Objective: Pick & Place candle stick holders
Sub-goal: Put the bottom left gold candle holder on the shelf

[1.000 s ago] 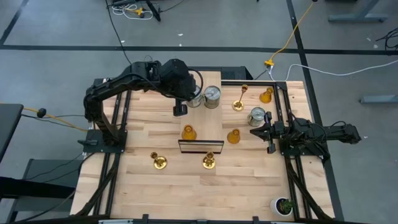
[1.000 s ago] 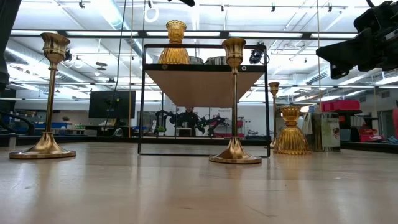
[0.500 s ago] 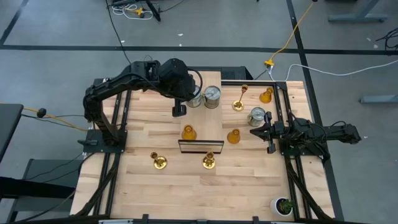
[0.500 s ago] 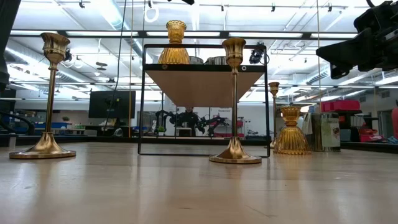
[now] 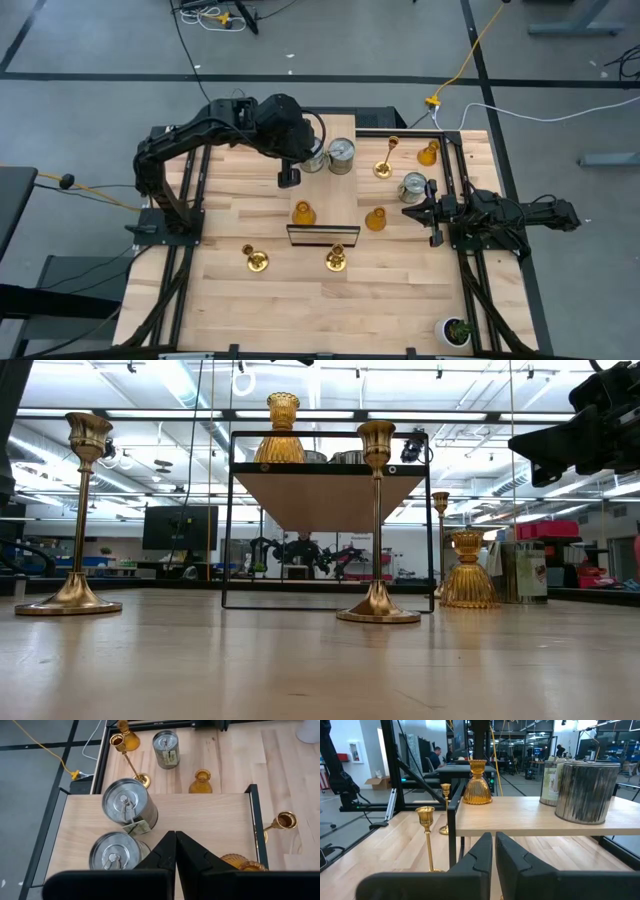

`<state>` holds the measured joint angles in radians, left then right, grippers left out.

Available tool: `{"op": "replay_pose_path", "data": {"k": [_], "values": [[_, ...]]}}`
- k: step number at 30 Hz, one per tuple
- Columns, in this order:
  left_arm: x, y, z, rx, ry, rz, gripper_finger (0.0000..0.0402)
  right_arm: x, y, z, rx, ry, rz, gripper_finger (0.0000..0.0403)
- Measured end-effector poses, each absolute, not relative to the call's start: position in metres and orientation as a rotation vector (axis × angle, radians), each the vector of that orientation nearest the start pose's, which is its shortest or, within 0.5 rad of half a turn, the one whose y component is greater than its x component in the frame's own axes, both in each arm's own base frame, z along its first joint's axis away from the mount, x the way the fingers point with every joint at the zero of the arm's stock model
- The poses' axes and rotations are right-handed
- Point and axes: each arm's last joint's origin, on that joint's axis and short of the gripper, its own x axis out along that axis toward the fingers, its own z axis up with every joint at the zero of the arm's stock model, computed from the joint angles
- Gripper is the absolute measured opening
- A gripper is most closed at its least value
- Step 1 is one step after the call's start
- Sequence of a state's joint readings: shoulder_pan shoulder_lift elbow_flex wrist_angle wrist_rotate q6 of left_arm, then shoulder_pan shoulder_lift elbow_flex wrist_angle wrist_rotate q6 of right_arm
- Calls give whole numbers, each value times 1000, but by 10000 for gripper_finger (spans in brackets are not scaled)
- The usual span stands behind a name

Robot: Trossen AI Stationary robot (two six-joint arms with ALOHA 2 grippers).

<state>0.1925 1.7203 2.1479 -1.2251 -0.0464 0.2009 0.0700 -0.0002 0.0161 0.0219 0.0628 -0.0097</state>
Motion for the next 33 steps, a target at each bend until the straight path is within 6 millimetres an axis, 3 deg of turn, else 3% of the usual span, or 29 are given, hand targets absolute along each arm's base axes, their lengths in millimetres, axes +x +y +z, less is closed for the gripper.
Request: {"op": "replay_pose_path", "data": {"k": [33], "values": [[315, 63, 449, 121, 862, 142, 14, 96, 5, 171, -7, -38, 7, 27]]}}
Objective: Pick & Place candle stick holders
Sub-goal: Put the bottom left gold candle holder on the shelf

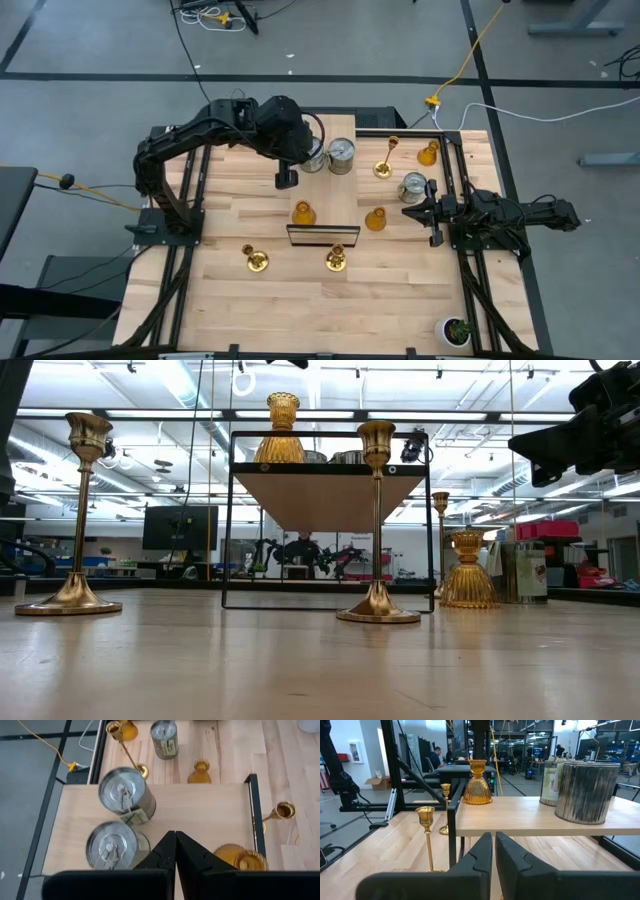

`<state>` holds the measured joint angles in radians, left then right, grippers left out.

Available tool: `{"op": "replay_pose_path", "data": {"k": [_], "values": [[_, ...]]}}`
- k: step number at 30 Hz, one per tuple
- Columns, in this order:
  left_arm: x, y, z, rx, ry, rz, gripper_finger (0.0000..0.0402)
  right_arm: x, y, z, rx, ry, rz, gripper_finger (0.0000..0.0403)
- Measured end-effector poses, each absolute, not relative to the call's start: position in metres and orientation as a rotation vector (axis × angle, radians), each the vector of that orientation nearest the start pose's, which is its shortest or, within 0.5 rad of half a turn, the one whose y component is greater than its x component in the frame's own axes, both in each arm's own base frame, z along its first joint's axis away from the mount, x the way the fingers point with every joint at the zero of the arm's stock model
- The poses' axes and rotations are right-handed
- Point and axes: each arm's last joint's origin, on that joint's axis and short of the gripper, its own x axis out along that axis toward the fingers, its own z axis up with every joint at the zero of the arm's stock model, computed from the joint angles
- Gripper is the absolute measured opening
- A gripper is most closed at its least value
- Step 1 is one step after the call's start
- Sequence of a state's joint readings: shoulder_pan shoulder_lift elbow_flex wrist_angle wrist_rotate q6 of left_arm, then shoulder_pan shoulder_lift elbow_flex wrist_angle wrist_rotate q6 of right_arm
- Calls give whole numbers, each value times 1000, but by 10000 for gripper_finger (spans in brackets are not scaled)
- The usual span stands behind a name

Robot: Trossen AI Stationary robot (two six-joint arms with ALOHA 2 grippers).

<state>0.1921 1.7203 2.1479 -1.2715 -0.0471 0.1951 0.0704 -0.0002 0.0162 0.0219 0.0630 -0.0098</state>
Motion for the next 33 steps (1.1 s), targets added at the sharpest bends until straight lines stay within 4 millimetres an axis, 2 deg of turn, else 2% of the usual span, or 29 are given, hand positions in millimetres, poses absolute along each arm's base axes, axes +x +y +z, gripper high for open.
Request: {"op": "replay_pose_path", "data": {"k": [11, 16, 18, 26, 33], "values": [[309, 62, 443, 109, 943, 132, 12, 96, 5, 171, -7, -38, 7, 27], [306, 59, 428, 68, 1005, 139, 9, 96, 5, 171, -7, -38, 7, 27], [302, 58, 424, 61, 978, 145, 7, 96, 5, 171, -7, -38, 7, 27], [266, 53, 388, 48, 988, 157, 17, 96, 5, 171, -7, -38, 4, 27], [228, 45, 355, 0, 915, 168, 24, 96, 5, 171, -7, -39, 5, 27]]}}
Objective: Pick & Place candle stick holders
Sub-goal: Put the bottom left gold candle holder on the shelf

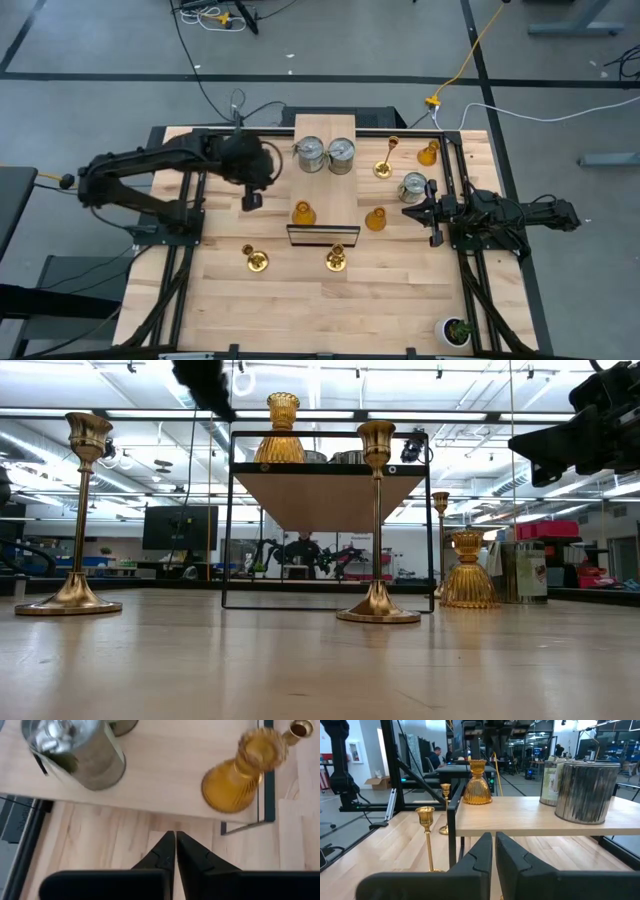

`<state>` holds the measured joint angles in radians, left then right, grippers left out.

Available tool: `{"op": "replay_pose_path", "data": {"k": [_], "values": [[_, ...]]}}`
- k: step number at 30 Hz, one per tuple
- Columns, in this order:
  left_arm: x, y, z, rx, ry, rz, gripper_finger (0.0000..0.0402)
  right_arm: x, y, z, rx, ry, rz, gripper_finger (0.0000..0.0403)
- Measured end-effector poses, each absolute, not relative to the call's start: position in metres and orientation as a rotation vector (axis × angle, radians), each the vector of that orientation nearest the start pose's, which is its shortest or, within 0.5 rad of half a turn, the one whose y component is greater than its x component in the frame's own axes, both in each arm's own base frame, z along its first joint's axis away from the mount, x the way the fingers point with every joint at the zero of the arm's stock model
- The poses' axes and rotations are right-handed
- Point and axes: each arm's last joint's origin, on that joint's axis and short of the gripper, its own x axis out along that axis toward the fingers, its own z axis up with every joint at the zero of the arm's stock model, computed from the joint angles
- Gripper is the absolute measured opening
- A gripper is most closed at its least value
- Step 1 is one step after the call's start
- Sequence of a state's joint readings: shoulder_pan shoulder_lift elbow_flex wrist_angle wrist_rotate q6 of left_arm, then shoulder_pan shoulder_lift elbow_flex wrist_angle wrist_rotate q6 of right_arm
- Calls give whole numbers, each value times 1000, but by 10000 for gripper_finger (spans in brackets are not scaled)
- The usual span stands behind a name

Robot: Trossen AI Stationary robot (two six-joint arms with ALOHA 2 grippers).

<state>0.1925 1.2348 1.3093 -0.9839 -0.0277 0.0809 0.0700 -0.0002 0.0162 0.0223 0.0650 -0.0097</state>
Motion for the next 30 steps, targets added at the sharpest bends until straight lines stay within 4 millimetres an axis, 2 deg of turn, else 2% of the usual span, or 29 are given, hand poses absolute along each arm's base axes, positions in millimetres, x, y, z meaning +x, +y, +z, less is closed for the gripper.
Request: {"op": "replay_pose_path", "data": {"k": [4, 10, 21, 30], "values": [[210, 41, 344, -28, 909, 140, 53, 96, 5, 171, -7, -39, 6, 27], [192, 37, 347, -27, 887, 149, 118, 96, 5, 171, -7, -38, 9, 27], [187, 33, 345, -31, 924, 133, 238, 96, 5, 171, -7, -38, 8, 27], [189, 13, 344, 12, 937, 16, 308, 96, 5, 171, -7, -38, 8, 27]]}}
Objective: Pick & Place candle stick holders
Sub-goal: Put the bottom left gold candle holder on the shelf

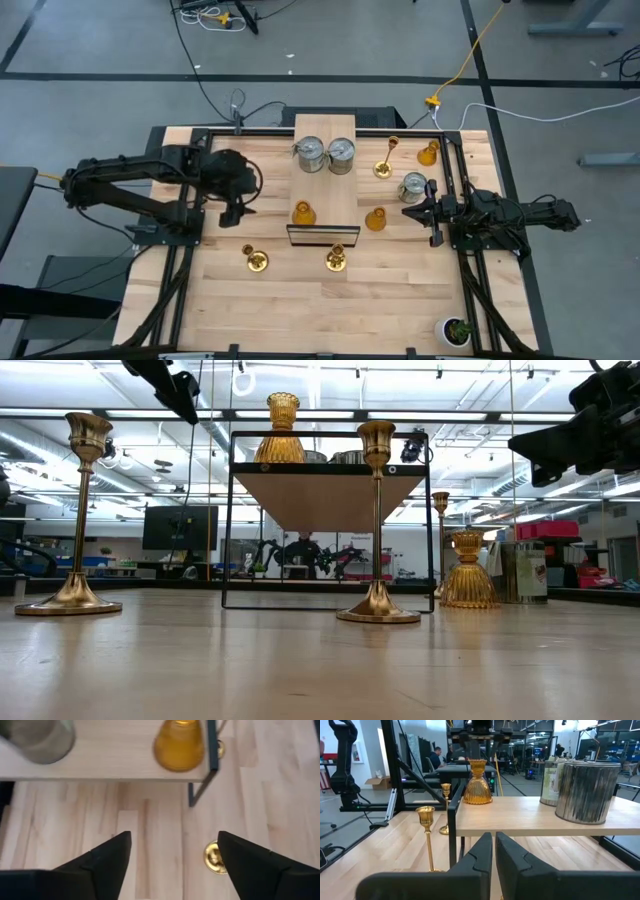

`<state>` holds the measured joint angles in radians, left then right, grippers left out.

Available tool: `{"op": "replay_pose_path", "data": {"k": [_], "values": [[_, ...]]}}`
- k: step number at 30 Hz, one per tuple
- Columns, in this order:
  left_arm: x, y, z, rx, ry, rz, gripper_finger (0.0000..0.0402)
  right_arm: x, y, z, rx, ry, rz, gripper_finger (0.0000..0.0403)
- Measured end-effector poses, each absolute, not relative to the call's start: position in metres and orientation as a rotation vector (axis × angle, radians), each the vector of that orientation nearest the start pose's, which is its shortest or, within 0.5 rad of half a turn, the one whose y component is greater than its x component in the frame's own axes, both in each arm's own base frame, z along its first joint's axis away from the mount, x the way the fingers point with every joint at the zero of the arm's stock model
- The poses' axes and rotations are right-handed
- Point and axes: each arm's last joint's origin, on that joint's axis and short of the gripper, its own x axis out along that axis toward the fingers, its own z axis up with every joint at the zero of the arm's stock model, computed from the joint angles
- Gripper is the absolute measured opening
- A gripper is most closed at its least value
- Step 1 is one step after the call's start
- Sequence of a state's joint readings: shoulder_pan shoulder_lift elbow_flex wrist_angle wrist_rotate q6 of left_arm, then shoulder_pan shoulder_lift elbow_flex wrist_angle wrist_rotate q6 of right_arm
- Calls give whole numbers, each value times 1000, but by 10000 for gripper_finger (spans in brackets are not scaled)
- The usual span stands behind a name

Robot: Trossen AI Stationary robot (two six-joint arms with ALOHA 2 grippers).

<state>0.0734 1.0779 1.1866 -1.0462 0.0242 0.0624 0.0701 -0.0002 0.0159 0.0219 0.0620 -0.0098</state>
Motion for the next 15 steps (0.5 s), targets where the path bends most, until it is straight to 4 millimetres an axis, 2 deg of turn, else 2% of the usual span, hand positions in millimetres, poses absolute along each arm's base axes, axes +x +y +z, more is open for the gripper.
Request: {"op": "replay_pose_path", "data": {"k": [9, 15], "values": [[188, -15, 344, 39, 940, -185, 346, 96, 5, 171, -7, -38, 8, 27], [187, -29, 344, 54, 942, -242, 365, 96, 5, 171, -7, -38, 7, 27]]}}
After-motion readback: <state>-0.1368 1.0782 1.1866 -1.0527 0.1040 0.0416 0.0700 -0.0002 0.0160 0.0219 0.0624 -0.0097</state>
